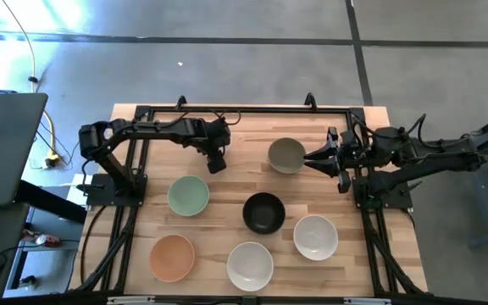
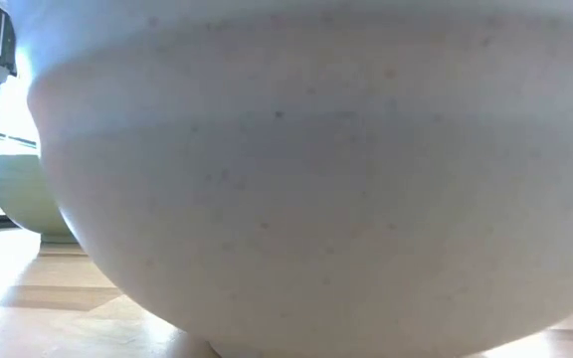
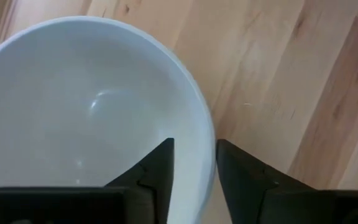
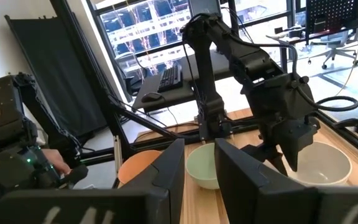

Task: Nest bowls inside each other
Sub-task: Stack the top white bowl on top of the black bowl

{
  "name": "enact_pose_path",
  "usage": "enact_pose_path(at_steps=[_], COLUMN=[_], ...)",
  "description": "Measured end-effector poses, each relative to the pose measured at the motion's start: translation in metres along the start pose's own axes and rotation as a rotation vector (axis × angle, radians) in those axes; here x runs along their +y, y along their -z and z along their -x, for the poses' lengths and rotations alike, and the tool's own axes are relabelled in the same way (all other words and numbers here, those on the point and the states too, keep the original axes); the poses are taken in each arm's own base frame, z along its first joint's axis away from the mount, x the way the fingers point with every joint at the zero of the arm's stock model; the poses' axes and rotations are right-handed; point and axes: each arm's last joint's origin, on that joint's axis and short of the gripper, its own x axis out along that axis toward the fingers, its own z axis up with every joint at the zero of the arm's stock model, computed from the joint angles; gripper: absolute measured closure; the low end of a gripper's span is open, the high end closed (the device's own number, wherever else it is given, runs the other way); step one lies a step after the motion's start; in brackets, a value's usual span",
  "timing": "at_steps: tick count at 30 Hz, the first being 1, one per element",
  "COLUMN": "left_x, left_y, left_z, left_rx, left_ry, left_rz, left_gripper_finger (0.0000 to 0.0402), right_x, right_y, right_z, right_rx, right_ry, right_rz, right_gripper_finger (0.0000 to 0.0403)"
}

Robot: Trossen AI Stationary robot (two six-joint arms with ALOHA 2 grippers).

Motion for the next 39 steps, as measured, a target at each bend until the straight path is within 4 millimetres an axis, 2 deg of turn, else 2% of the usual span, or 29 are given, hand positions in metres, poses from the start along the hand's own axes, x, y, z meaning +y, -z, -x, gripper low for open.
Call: enact_pose_path(at_steps=[4,18,28,31,35,39], left_x=[0.001,0.000,-0.003,-0.004,-0.003,-0.002], left_y=[0.000,0.000,0.001,0.000,-0.002,-0.003], left_z=[0.000,0.000,-0.032,-0.035,-0.031,-0.023], left_rx=[0.000,0.001,0.088,0.086,0.061,0.033], left_ry=[0.017,0.057,0.082,0.086,0.069,0.070], left_rz=[0.005,0.005,0.034,0.043,0.039,0.036], left_gripper_finger=[0.0312,0.0314,0.0317,0.0337,0.0390,0.0397], right_x=[0.000,0.000,0.000,0.001,0.001,0.001], right_y=[0.000,0.000,0.000,0.000,0.000,0.000], right_z=[0.000,0.000,0.000,0.000,0.000,0.000], right_rx=[0.000,0.000,0.004,0.005,0.006,0.008], right_ry=[0.000,0.000,-0.015,-0.018,-0.018,-0.018], right_rz=[0.000,-0.010,-0.037,-0.044,-0.053,-0.045], right_gripper_finger=[0.0325,0.0325,0.0325,0.0325,0.0325,0.0325])
